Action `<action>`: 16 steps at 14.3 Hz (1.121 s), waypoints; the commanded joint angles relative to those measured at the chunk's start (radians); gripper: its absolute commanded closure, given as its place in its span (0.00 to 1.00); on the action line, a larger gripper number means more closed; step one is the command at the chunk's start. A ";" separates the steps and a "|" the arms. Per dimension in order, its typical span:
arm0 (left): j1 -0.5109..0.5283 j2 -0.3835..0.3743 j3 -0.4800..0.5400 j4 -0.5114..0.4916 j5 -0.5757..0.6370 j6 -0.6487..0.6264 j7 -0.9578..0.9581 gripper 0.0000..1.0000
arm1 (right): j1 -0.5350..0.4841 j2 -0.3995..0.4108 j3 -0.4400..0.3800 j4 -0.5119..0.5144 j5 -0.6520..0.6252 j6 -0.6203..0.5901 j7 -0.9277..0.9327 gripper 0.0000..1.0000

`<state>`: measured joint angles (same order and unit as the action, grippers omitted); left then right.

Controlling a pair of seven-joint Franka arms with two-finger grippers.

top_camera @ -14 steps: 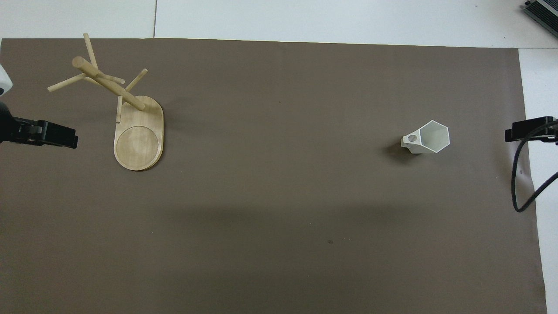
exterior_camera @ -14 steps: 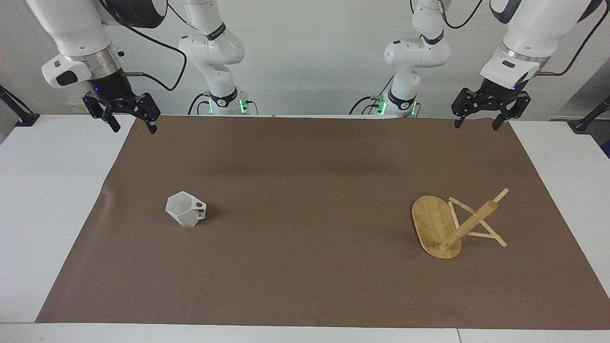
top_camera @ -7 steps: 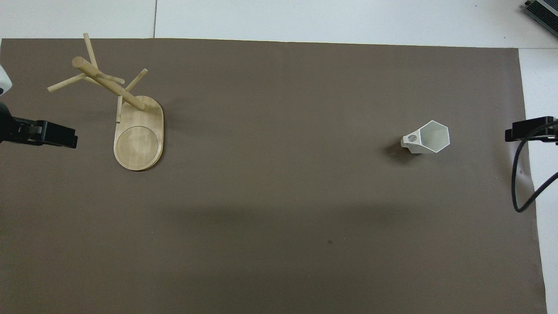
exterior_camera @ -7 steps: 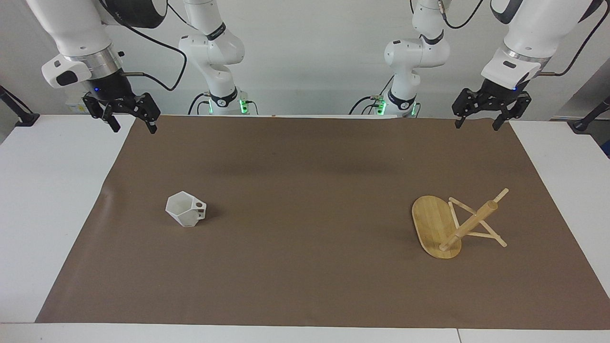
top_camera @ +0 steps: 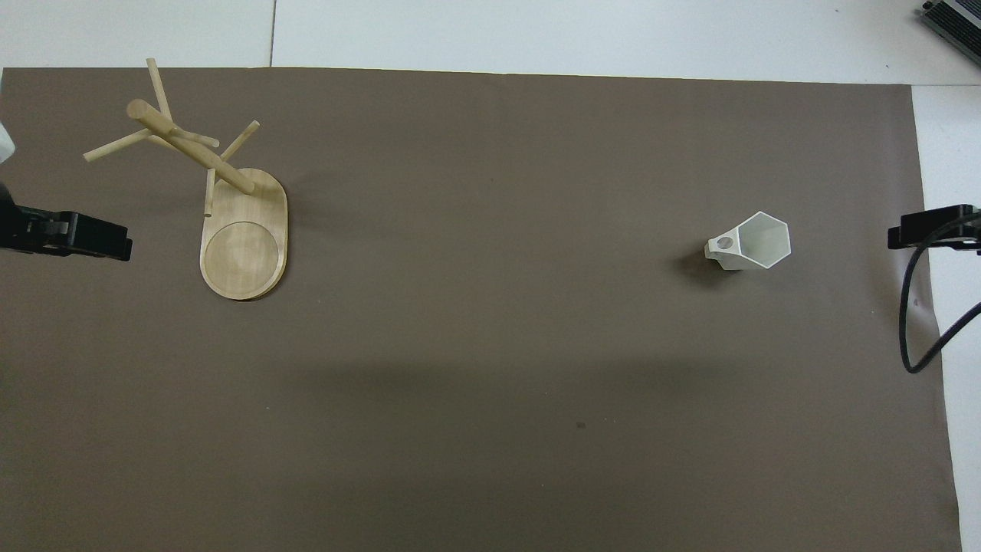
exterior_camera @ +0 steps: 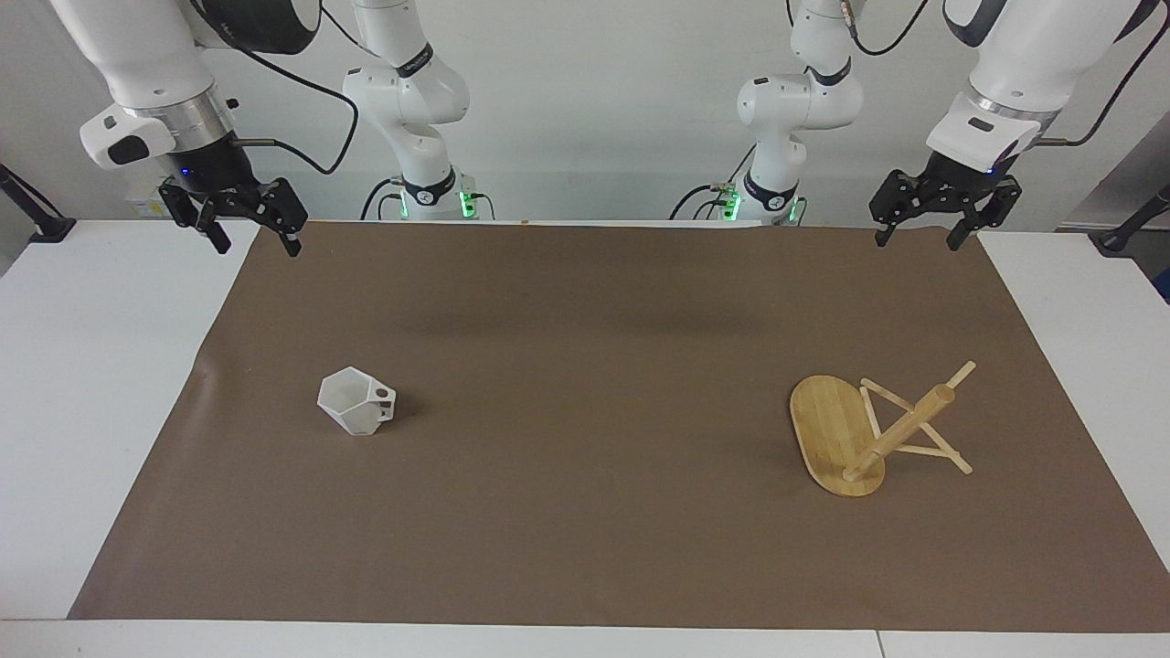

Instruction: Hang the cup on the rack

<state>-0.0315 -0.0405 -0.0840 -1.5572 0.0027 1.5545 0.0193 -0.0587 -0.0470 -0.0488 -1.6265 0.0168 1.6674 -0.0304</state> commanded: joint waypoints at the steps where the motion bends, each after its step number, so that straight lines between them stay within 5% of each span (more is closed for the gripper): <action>1: 0.010 -0.024 0.000 -0.027 -0.015 0.002 0.010 0.00 | -0.009 -0.027 0.004 -0.033 0.012 0.015 -0.029 0.00; 4: 0.010 -0.024 -0.002 -0.027 -0.015 0.002 0.010 0.00 | -0.004 -0.034 0.007 -0.055 0.022 0.028 -0.033 0.00; 8: 0.010 -0.024 -0.002 -0.027 -0.015 0.001 0.010 0.00 | -0.004 -0.076 0.020 -0.214 0.052 0.165 -0.057 0.00; 16: 0.010 -0.024 -0.002 -0.027 -0.015 0.001 0.010 0.00 | -0.024 0.123 0.018 -0.277 0.049 0.451 -0.144 0.00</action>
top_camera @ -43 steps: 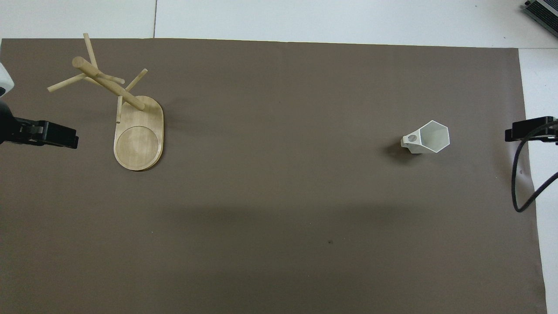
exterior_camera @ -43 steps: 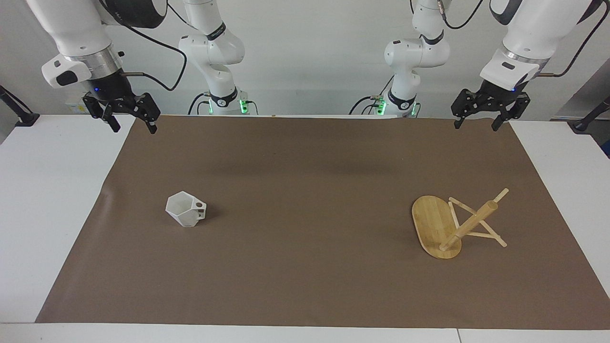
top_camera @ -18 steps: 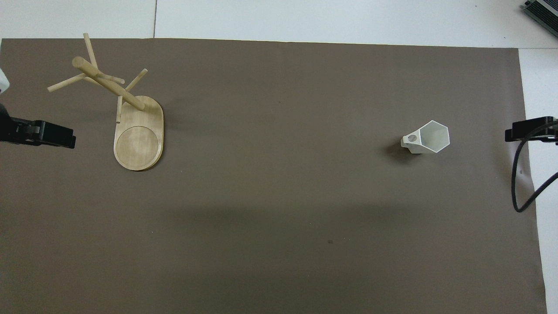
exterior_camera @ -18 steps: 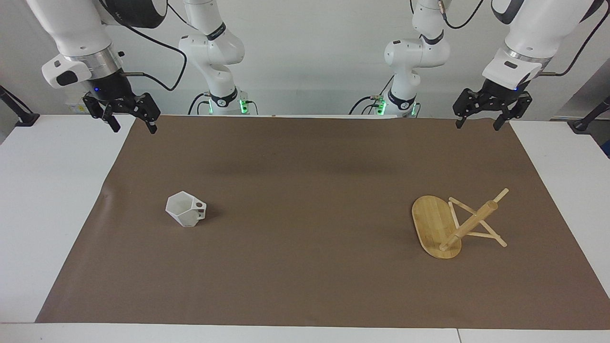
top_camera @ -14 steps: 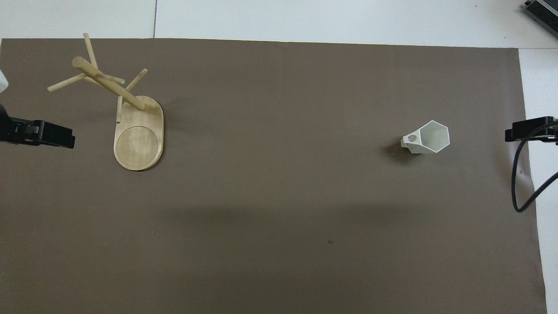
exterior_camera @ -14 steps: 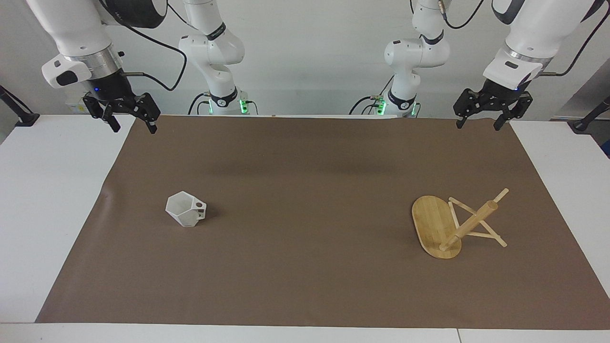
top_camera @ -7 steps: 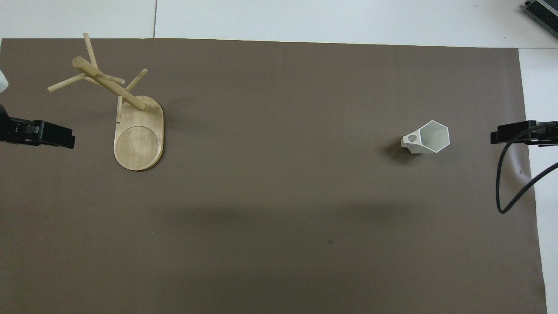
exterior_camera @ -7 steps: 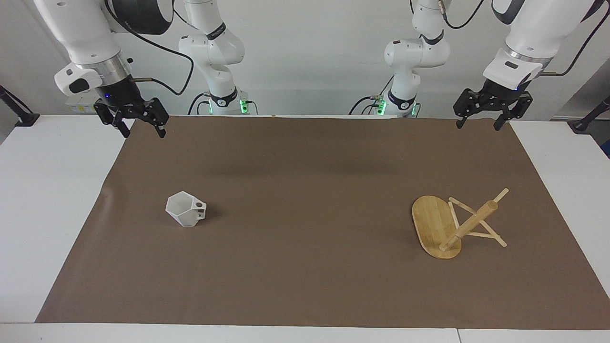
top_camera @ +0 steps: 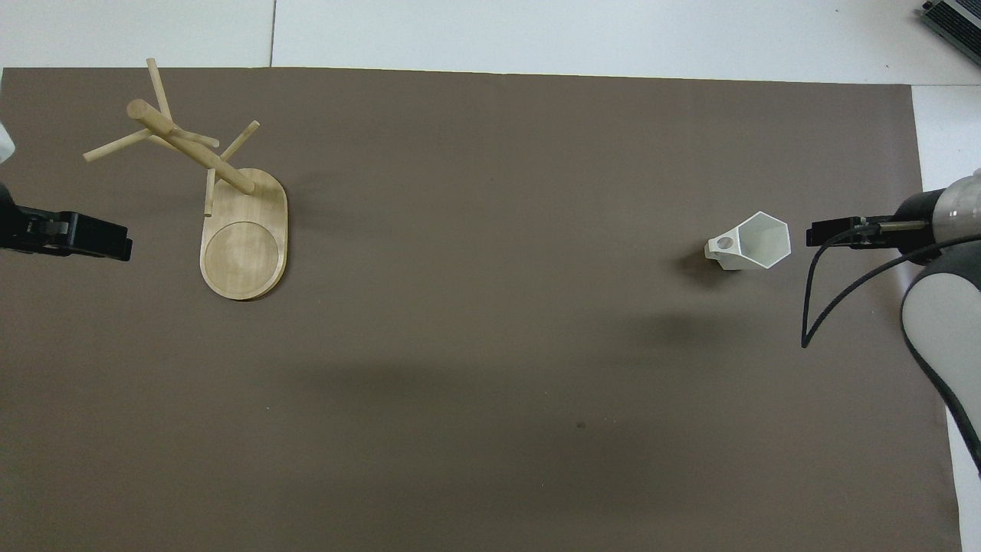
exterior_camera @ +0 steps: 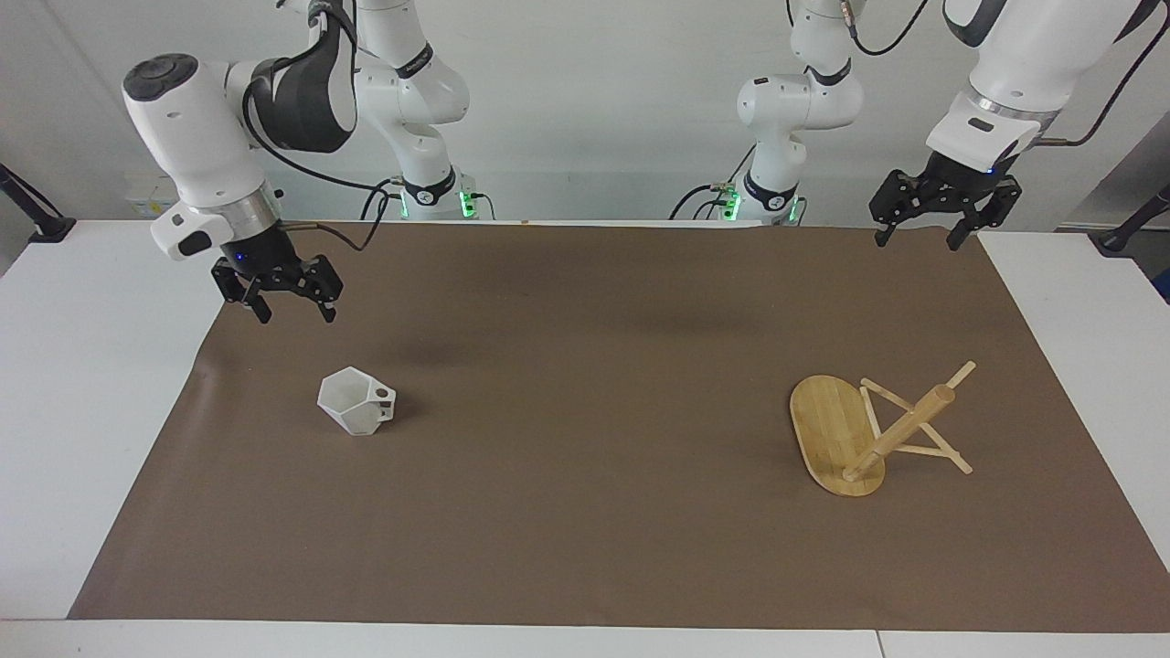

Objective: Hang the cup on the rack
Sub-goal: 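Reach the right gripper to the white hexagonal cup and grasp it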

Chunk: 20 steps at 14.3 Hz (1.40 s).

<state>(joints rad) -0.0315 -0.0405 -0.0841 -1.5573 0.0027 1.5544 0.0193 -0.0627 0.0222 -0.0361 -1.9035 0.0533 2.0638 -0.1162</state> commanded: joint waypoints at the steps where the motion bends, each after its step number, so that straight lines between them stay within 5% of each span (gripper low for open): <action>1: 0.008 -0.024 -0.002 -0.027 -0.015 0.001 0.010 0.00 | -0.028 0.082 0.005 0.000 0.013 0.085 -0.083 0.00; 6: 0.008 -0.024 -0.002 -0.027 -0.015 0.001 0.011 0.00 | -0.028 0.192 0.005 -0.008 0.010 0.208 -0.094 0.00; 15: 0.008 -0.024 -0.002 -0.027 -0.015 0.004 0.013 0.00 | -0.029 0.206 0.005 -0.071 0.010 0.257 -0.088 0.01; 20: 0.010 -0.024 0.000 -0.027 -0.015 0.003 0.011 0.00 | -0.029 0.206 0.005 -0.071 0.011 0.257 -0.085 0.37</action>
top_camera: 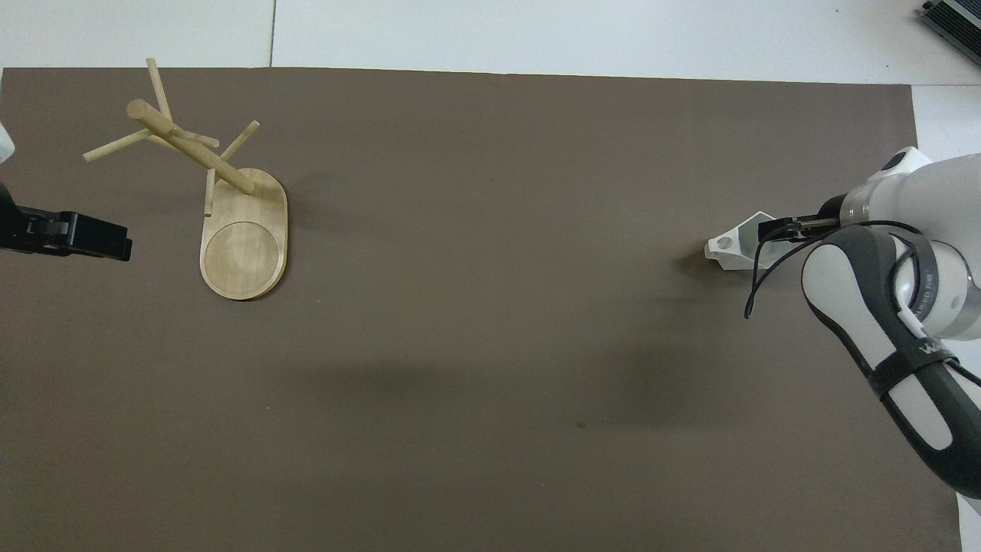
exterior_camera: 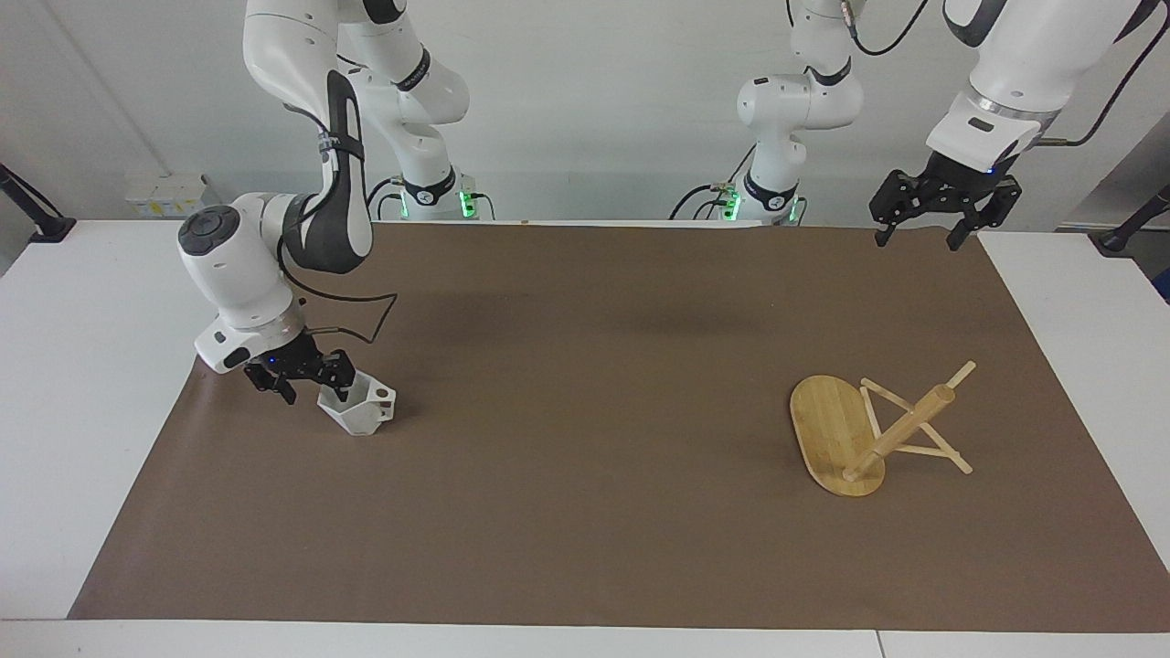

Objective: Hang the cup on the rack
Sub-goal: 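Reach the right gripper to the white hexagonal cup and grasp it, then lift the cup with the right gripper while the left gripper approaches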

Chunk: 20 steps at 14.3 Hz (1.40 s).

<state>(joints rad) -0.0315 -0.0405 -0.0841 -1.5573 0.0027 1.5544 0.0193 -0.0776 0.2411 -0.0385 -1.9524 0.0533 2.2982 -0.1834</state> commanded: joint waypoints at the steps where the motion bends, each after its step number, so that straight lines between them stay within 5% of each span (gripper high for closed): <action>1: 0.010 -0.024 -0.002 -0.027 -0.015 0.003 0.011 0.00 | -0.014 -0.013 0.008 -0.020 0.010 0.021 -0.016 0.46; 4: 0.008 -0.024 0.000 -0.027 -0.015 0.003 0.007 0.00 | -0.014 -0.013 0.009 -0.020 0.011 0.021 -0.016 0.75; 9: 0.008 -0.024 -0.002 -0.026 -0.015 0.015 0.013 0.00 | -0.014 -0.013 0.009 -0.019 0.014 0.021 -0.008 0.98; 16: 0.015 -0.025 0.003 -0.029 -0.015 -0.005 0.010 0.00 | -0.013 -0.005 0.009 0.021 0.017 -0.009 0.010 1.00; 20: 0.024 -0.025 0.003 -0.029 -0.010 -0.004 0.014 0.00 | -0.011 -0.006 0.037 0.194 0.042 -0.208 0.013 1.00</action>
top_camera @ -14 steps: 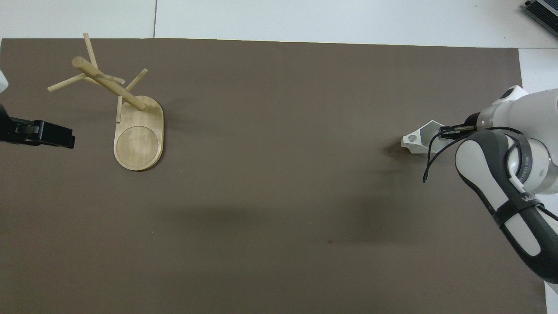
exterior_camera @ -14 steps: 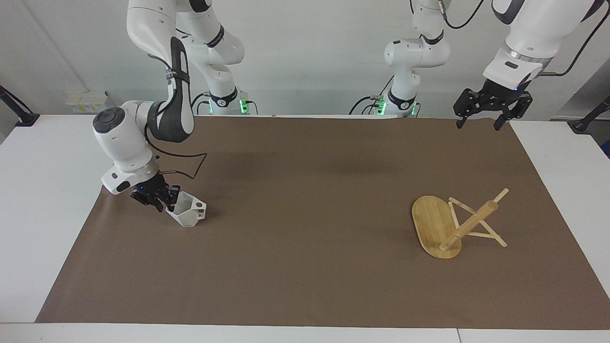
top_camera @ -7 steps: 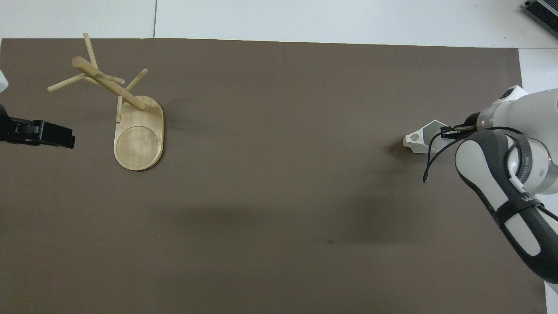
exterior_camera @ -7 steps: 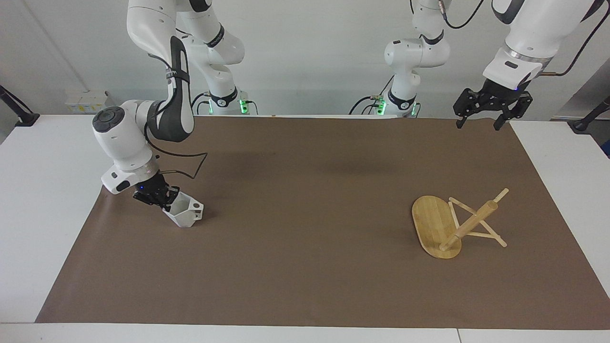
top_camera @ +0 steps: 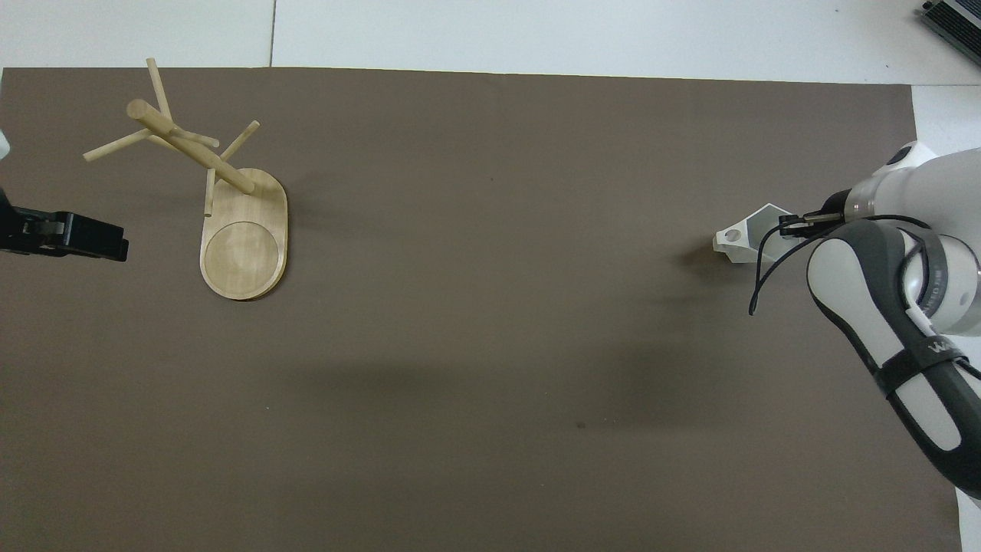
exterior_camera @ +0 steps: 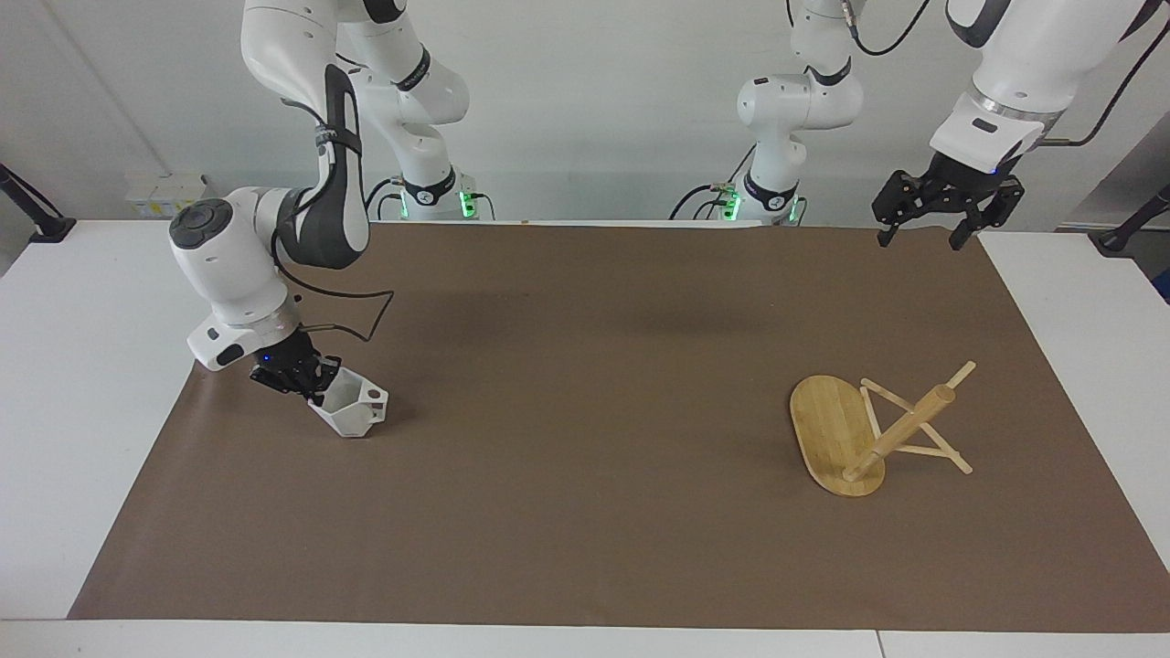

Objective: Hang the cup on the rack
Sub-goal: 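Lift the cup with the right gripper while the left gripper approaches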

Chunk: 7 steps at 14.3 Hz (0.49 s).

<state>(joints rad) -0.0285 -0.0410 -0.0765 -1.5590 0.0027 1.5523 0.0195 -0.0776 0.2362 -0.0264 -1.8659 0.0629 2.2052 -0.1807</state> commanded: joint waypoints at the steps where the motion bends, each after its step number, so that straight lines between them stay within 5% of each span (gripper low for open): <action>1: 0.022 -0.025 -0.005 -0.027 -0.010 0.003 0.019 0.00 | -0.013 -0.003 0.025 0.146 0.073 -0.162 0.020 1.00; 7: 0.005 -0.074 -0.017 -0.128 -0.018 0.021 0.017 0.00 | -0.011 -0.028 0.042 0.273 0.214 -0.340 0.033 1.00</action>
<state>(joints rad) -0.0219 -0.0524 -0.0958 -1.5896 0.0027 1.5524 0.0209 -0.0768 0.2109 -0.0090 -1.6415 0.2124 1.9322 -0.1590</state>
